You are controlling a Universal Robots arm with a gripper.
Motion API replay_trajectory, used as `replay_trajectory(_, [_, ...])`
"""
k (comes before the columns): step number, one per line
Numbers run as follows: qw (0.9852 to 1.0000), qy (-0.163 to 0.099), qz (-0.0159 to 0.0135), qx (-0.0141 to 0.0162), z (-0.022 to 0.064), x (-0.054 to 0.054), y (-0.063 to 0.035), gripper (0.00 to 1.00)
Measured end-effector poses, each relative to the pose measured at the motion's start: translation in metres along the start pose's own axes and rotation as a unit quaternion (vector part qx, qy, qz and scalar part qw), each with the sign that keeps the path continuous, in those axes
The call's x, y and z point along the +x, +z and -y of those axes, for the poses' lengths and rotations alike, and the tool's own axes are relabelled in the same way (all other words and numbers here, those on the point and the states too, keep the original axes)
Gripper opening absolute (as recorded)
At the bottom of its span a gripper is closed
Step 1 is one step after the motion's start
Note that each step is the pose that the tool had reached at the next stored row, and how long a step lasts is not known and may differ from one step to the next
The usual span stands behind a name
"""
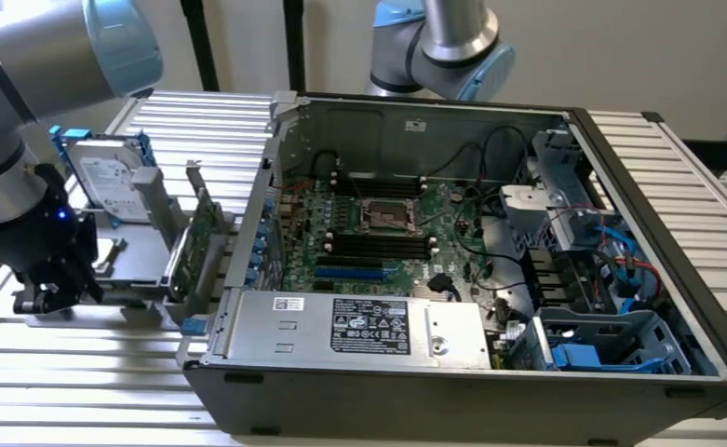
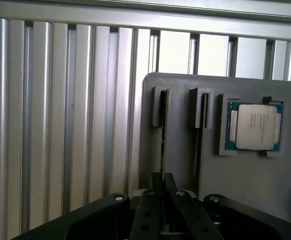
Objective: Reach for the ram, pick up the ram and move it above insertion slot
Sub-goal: 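Pick up the ram and move it above insertion slot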
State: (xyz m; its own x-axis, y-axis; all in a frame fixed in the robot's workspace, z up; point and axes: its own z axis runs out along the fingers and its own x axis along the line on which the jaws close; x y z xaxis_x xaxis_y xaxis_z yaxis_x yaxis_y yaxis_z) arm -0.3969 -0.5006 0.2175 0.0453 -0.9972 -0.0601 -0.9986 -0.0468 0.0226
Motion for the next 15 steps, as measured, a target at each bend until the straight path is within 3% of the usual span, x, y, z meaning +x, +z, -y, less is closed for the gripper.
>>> replay_trajectory(8, [1.0000,0.000,0.0029,-0.0035,0.0034,-0.001,-0.0282,0.14])
replay_trajectory(15, [1.0000,0.000,0.0032,-0.0052,0.0191,-0.002,-0.0601,0.14])
